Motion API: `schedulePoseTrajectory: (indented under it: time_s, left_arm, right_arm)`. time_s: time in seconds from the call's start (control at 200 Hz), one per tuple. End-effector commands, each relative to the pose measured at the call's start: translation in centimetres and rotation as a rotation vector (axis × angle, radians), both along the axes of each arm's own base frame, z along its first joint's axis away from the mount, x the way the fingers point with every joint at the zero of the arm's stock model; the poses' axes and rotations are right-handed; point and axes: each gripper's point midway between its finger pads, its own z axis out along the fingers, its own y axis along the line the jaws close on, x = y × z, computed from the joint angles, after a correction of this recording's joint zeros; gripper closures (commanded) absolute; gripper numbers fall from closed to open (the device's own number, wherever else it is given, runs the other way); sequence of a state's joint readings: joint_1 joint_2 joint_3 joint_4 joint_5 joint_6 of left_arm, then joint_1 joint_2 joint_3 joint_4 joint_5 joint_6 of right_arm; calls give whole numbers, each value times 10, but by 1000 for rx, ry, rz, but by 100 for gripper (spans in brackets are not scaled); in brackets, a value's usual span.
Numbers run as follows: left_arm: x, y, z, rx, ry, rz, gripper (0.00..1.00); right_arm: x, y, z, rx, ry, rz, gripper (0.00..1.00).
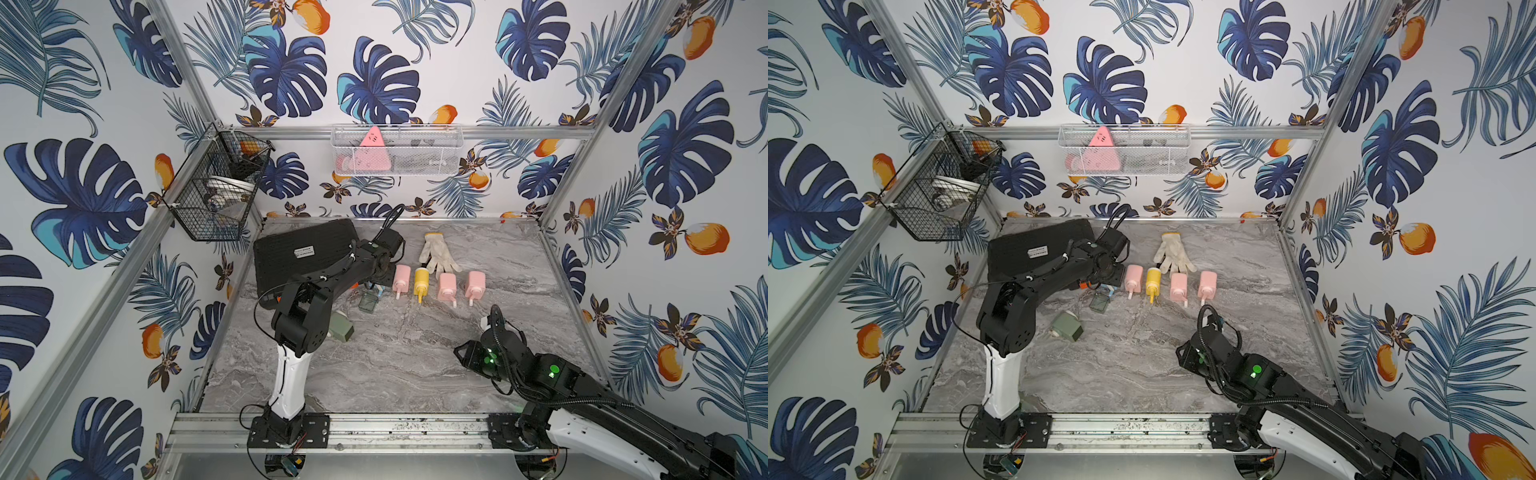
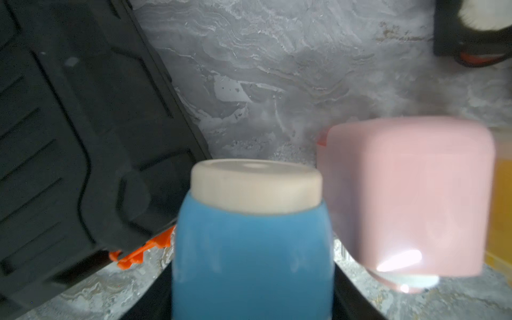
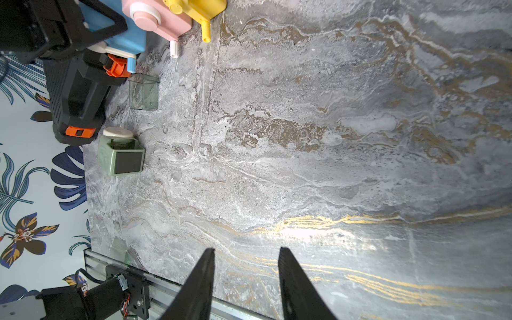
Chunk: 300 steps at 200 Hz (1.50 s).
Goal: Put the tray back into the pencil sharpener
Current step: Move the container to the center of the board, then place the pencil sharpener at the center of the board.
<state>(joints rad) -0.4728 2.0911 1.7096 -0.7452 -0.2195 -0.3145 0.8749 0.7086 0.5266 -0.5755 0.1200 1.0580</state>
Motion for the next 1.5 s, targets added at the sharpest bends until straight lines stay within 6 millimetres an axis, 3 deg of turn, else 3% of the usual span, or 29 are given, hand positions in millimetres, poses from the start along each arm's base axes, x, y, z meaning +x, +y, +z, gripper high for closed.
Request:
schedulePoseTrajectory:
  time_s: [0.0,0.316,0.406,0.506,0.791,1.142,1.498]
  left_arm:
    - [8,-2,-1,-4,-13,15,100]
    - [8,2,-13,26,4,29,100]
    - [7,3,-16,23,2,29,94]
    - [6,0,-19,12,12,25,75]
    - [5,-1,-17,3,11,17,48]
    - [1,0,-12,5,4,5,30]
    - [1,0,-3,-12,-16,2,25]
  right_arm:
    - [1,-1,3,-4,-8,0,59]
    - [2,2,2,-4,-6,8,58]
    - [2,2,4,-1,-10,7,59]
    - [2,3,3,0,-7,11,58]
    - [1,2,5,3,-12,14,58]
    - [0,4,6,5,-11,24,57]
    - [0,5,8,7,-13,34,56]
